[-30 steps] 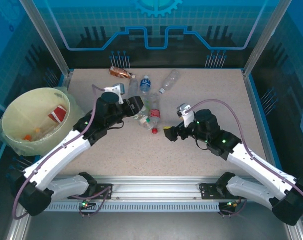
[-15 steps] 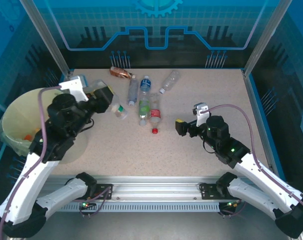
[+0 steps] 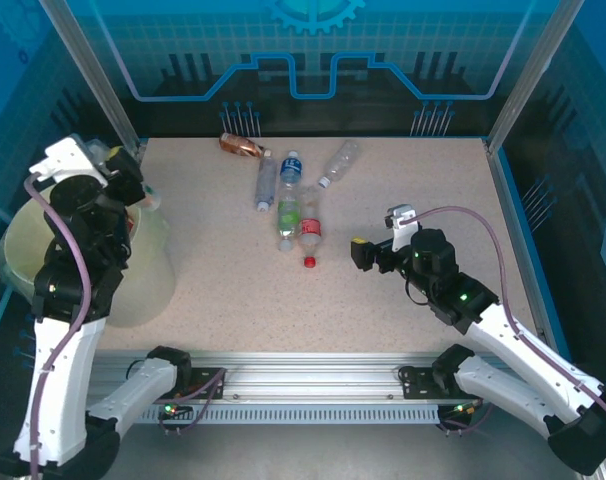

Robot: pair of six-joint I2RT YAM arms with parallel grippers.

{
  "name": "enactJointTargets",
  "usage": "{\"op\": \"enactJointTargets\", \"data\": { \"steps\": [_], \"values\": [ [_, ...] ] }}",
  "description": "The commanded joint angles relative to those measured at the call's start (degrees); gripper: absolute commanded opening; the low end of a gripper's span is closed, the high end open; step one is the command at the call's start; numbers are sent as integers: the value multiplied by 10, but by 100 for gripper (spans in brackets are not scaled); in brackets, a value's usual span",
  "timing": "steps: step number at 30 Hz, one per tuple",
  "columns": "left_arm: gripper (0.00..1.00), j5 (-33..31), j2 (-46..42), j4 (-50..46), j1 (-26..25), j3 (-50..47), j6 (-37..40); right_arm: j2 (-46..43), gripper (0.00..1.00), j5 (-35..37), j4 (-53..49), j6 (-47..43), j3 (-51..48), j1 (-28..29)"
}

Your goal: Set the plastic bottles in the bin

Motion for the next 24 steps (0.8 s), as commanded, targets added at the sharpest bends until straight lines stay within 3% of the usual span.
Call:
{"op": "enactJointTargets", "data": {
  "steps": [1,6,10,13,20,24],
  "values": [
    [52,47,0,-15,69,-10,-11,-1,100,-8,2,6,20,-8],
    [52,170,15,-35,212,-32,-65,-6,100,-8,-16,6,26,-9],
    [53,351,34,-45,376,-43,-127,-17,100,2,-26,9,21,-11],
    [53,448,49,-34,467,-63,-169,-23,100,6,-26,13,17,-12],
    [59,447,95,-4,499,-82,-205,-19,100,4,-20,17,17,-14],
    [67,377,116,-7,502,-81,-232,-13,100,-1,-22,20,18,-15]
  ]
}}
